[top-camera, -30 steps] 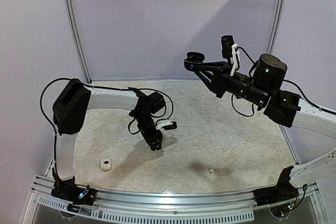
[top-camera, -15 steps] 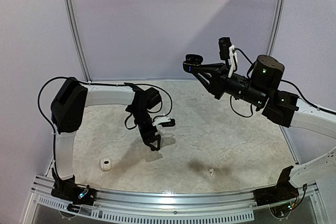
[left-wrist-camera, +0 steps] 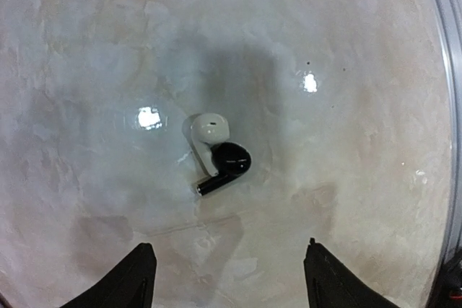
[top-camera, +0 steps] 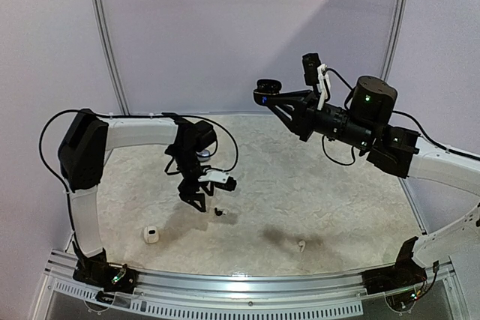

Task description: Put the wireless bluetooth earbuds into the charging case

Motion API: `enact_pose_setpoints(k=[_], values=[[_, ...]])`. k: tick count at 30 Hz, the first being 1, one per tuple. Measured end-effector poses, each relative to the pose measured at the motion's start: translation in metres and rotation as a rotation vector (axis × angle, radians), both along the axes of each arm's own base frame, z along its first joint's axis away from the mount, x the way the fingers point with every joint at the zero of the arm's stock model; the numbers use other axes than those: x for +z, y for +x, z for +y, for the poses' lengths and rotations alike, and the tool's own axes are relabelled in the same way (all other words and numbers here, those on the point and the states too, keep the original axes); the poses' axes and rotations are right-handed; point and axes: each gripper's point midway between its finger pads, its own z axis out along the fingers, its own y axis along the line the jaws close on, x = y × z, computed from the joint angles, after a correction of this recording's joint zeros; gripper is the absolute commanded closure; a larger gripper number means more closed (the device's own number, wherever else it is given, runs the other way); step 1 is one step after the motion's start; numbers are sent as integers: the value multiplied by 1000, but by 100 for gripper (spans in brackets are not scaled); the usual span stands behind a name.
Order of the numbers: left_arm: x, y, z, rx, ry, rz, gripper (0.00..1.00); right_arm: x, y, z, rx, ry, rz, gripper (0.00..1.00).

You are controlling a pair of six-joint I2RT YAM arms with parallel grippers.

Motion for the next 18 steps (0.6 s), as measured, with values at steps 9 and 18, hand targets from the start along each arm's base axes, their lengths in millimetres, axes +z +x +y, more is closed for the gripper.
enact_pose_setpoints(k=[9, 18], values=[[-17, 0, -12, -128, -40, -12, 30, 0, -2, 1, 12, -1, 5, 100], [-23, -12, -22, -163, -29, 0, 53, -1, -2, 1, 17, -5, 7, 100]])
